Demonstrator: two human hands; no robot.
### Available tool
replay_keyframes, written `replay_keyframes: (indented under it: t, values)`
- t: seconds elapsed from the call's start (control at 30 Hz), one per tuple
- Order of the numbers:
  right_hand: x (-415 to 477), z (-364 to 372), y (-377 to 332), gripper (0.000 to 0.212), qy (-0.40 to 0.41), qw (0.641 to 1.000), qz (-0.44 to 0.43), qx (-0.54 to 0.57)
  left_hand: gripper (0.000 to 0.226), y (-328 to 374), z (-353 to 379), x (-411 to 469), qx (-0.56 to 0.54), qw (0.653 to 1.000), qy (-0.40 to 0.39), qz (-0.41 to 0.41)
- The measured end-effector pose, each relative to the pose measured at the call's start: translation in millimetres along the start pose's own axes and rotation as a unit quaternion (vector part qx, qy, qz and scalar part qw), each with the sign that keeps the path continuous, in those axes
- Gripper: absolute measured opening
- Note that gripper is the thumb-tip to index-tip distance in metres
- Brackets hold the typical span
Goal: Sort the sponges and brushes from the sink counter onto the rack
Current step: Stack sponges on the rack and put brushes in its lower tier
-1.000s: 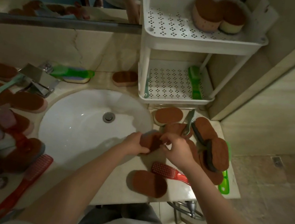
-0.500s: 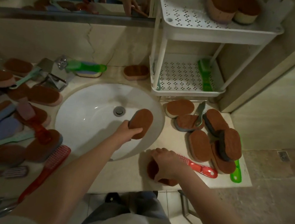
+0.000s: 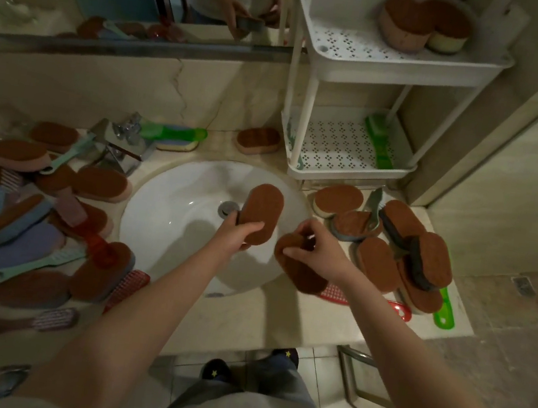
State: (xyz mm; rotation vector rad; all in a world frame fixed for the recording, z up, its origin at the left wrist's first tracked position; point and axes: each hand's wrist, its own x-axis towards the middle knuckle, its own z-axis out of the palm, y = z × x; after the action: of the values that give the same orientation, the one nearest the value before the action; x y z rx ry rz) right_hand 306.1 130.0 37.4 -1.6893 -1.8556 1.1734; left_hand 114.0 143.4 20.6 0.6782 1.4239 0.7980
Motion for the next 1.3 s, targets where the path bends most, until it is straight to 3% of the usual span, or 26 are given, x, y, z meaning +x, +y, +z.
replay_keyframes:
  t: [0.23, 0.43, 0.57, 0.67, 0.8, 0.93, 1.07, 1.2, 1.3]
  values:
    - [24, -52, -68, 0.030, 0.139, 0.966, -0.022, 0.217, 0.042, 64, 1, -12, -0.091, 0.992, -0.003, 0.092]
    - [38, -109, -129, 0.025, 0.258, 0.920, -0.135, 0.263, 0.031, 148, 21, -25, -0.158, 0.966, 0.021, 0.202]
    - [57, -148, -163, 0.028, 0.291, 0.897, -0.155, 0.294, 0.018, 209, 40, -26, -0.152, 0.958, 0.009, 0.242]
    - [80, -176, -182, 0.031, 0.309, 0.888, -0.147, 0.307, 0.025, 246, 54, -22, -0.122, 0.957, 0.020, 0.262]
    - [124, -207, -192, 0.017, 0.350, 0.880, -0.110, 0.301, 0.037, 279, 64, -9, -0.079, 0.959, 0.042, 0.270]
    - [169, -225, -193, 0.024, 0.314, 0.922, -0.039, 0.224, 0.041, 294, 68, 11, -0.024, 0.961, 0.076, 0.264]
    - [194, -225, -184, 0.034, 0.262, 0.965, -0.018, 0.031, 0.050, 303, 70, 23, -0.002, 0.966, 0.083, 0.247]
    - [197, -220, -178, 0.034, 0.299, 0.926, -0.121, -0.196, 0.054, 304, 70, 33, 0.004, 0.966, 0.081, 0.245]
    - [190, -222, -176, 0.026, 0.299, 0.906, -0.178, -0.241, 0.059, 303, 70, 38, 0.019, 0.962, 0.097, 0.254]
